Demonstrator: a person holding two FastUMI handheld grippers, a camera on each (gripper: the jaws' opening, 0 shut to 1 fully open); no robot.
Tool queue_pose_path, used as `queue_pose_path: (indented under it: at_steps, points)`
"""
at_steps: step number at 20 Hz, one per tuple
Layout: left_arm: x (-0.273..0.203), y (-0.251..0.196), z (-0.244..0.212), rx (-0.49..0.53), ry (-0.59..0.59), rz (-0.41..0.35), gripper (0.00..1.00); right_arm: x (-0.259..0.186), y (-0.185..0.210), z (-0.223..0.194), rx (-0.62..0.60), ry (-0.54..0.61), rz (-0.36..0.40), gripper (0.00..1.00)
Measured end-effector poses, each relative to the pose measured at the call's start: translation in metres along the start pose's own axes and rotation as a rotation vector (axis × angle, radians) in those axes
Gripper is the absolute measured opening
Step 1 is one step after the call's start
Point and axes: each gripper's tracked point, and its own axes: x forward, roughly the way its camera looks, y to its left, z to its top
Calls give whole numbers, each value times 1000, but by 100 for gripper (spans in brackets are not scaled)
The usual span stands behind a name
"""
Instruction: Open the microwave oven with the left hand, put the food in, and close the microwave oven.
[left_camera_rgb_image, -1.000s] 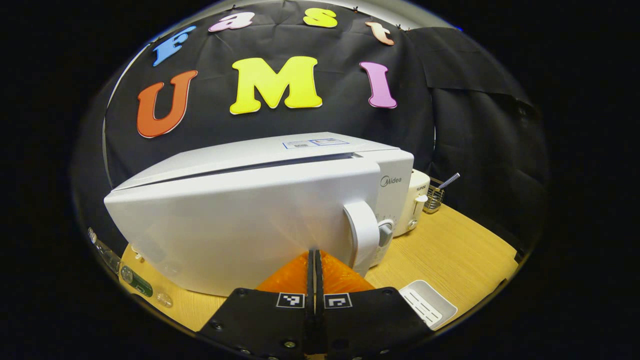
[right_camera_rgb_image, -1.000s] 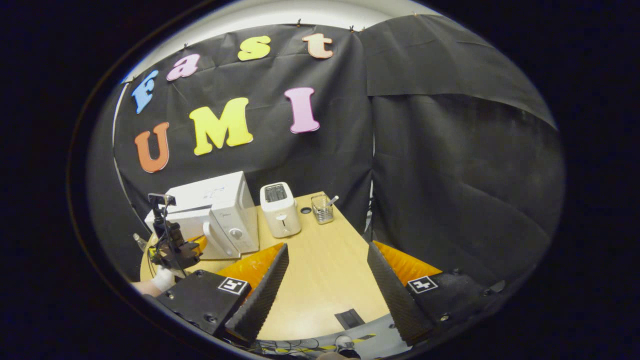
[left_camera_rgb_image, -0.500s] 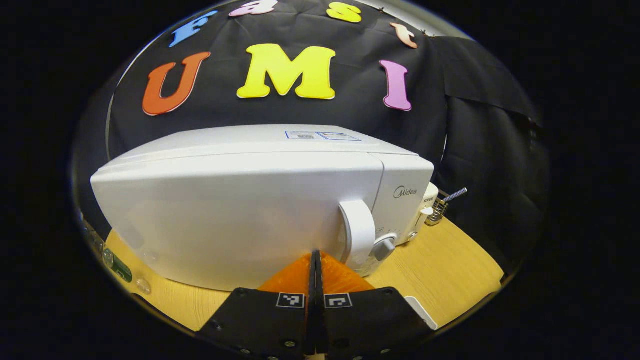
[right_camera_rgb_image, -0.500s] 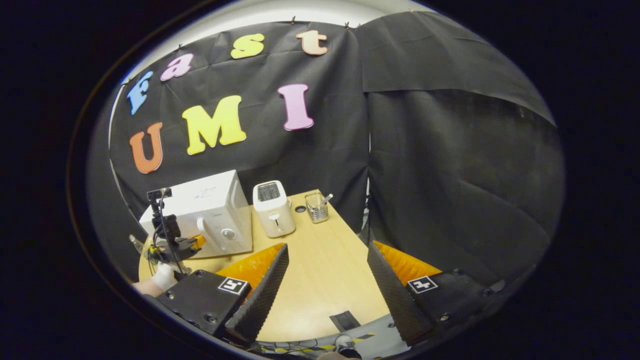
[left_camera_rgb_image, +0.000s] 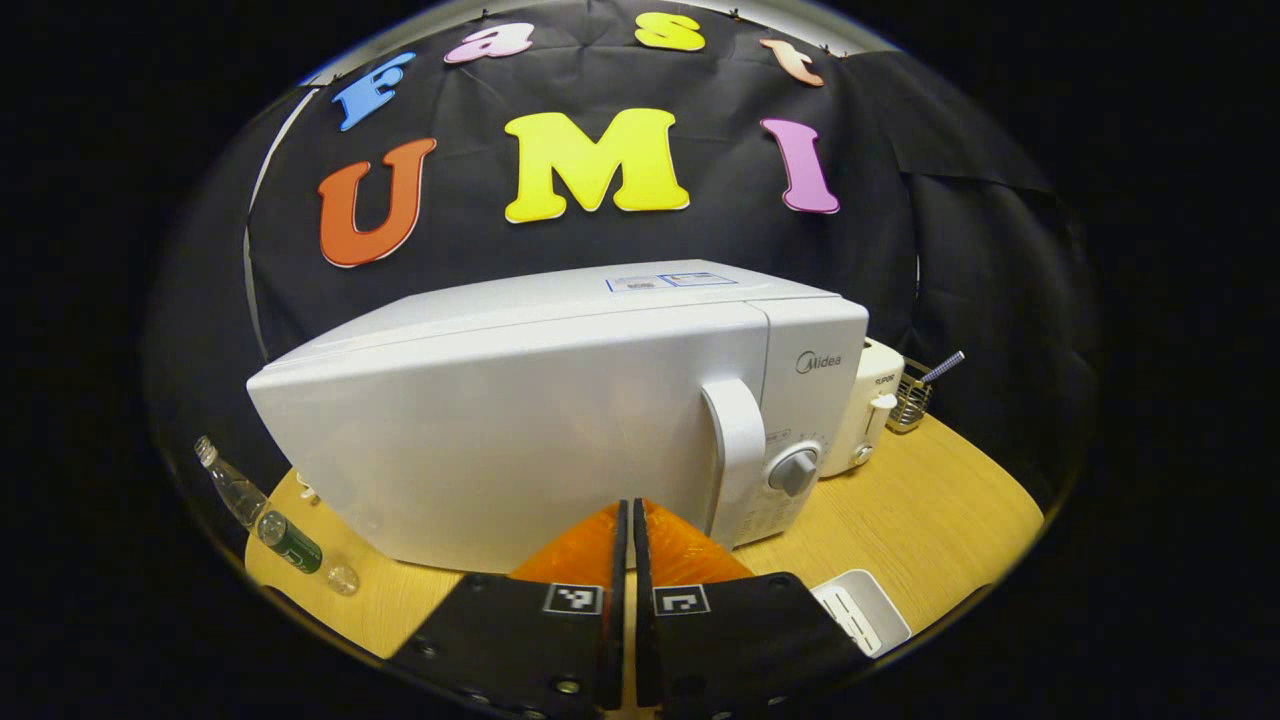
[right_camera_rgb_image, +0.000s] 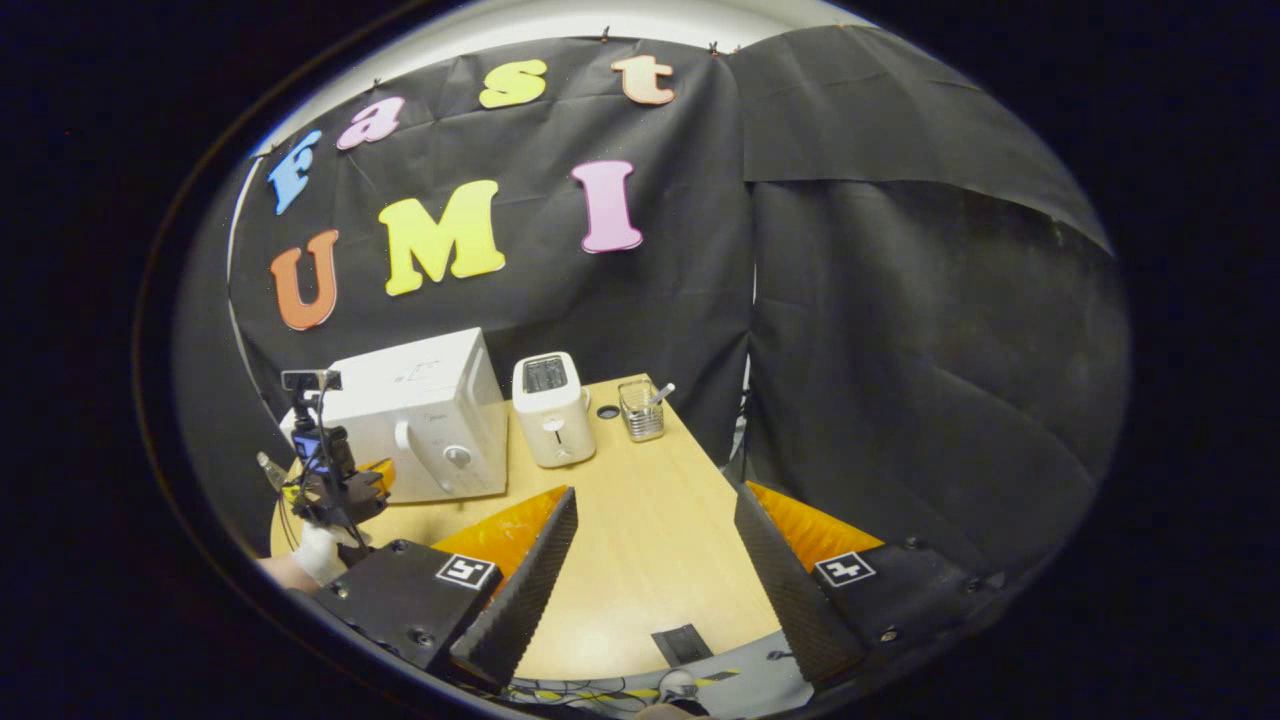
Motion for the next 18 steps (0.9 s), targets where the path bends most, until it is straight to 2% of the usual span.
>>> queue_pose_path:
  at_steps: [1,3,7,8,11,15,16,17,18]
  points:
    - [-6,-7,-3,6,-2,-27,34,2,0,0,-8,-1,2,100]
    - [-19,-7,-5,33,-11,-20,92,5,2,-2,-29,2,13,100]
    - [-48,-16,0,22,-12,-24,95,11,8,-6,-69,7,46,100]
    - [-58,-17,6,19,-17,-24,95,12,11,-8,-80,9,51,91]
    - [-95,-16,30,3,-61,-32,95,15,27,-7,-93,-1,90,91]
    - [-156,11,62,-48,-103,2,95,14,66,3,-135,-41,156,91]
    - [-170,21,68,-57,-114,13,95,13,79,6,-139,-51,175,100]
    - [-185,34,74,-59,-128,31,95,13,92,8,-140,-59,199,91]
    - [-199,45,80,-60,-136,45,95,12,106,9,-141,-64,223,91]
